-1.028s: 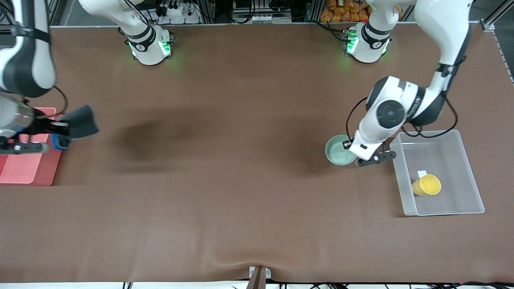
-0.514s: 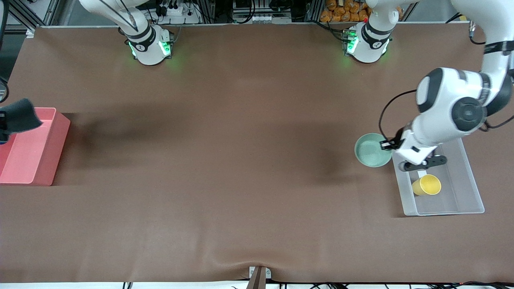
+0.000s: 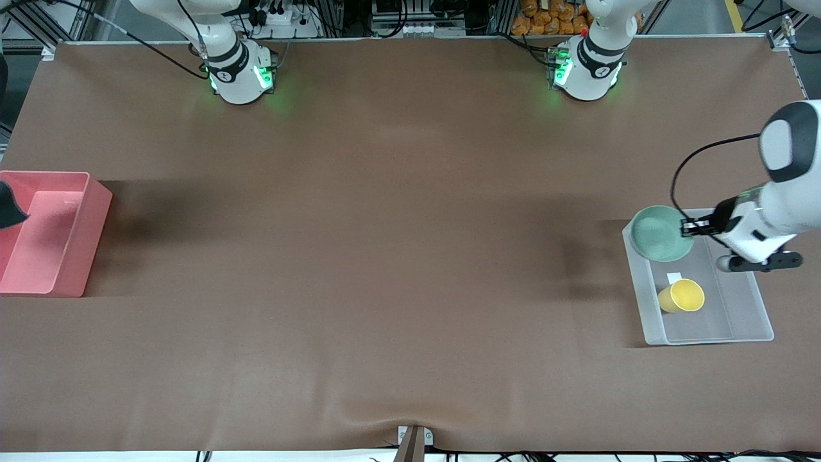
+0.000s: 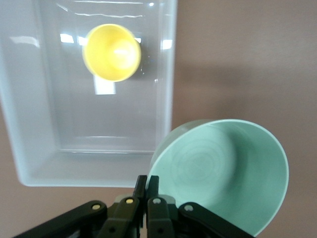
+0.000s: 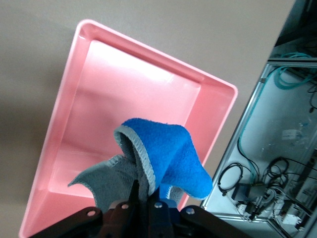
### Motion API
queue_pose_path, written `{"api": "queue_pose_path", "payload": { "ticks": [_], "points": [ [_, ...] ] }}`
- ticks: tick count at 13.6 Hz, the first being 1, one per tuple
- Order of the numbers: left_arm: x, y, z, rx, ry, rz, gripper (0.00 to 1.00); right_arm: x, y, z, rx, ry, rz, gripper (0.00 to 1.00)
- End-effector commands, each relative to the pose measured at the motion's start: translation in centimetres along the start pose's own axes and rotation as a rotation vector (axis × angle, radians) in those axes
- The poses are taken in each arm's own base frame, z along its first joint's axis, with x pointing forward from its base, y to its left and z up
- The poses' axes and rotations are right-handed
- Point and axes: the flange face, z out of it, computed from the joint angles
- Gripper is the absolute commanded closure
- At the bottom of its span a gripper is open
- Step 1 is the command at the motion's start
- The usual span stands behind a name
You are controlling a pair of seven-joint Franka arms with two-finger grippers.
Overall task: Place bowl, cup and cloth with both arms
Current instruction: 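Lower the bowl into the bin while the right gripper lowers the cloth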
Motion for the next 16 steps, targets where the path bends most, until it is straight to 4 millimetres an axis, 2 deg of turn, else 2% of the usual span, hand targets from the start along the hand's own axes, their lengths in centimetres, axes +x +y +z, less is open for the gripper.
{"api": "queue_pose_path", "payload": {
  "ticks": [1, 4, 6, 10, 12, 16],
  "points": [
    [-0.4, -5.5, -0.4, -0.029, 0.001, 0.057, 1.00, 1.2, 0.0, 3.9, 0.047, -0.008, -0.037, 1.00],
    [0.4, -10.4, 0.9, -0.045, 0.009, 0.087, 1.00, 1.6, -1.0, 8.0, 0.113, -0.019, -0.054, 1.00],
    [1.1, -12.6, 2.5, -0.043, 0.005, 0.069, 1.00, 1.3, -1.2, 10.7, 0.153, -0.021, -0.062, 1.00],
    [2.3, -14.7, 6.6, -0.068, 0.018, 0.047, 1.00, 1.0, -1.1, 13.9, 0.157, -0.012, -0.061, 1.00],
    [2.5, -15.7, 8.2, -0.039, 0.012, 0.057, 1.00, 1.0, -1.4, 14.6, 0.170, -0.015, -0.060, 1.00],
    [2.8, -16.1, 10.6, -0.016, -0.001, 0.074, 1.00, 1.6, -2.4, 15.9, 0.195, -0.018, -0.073, 1.00]
  ]
}}
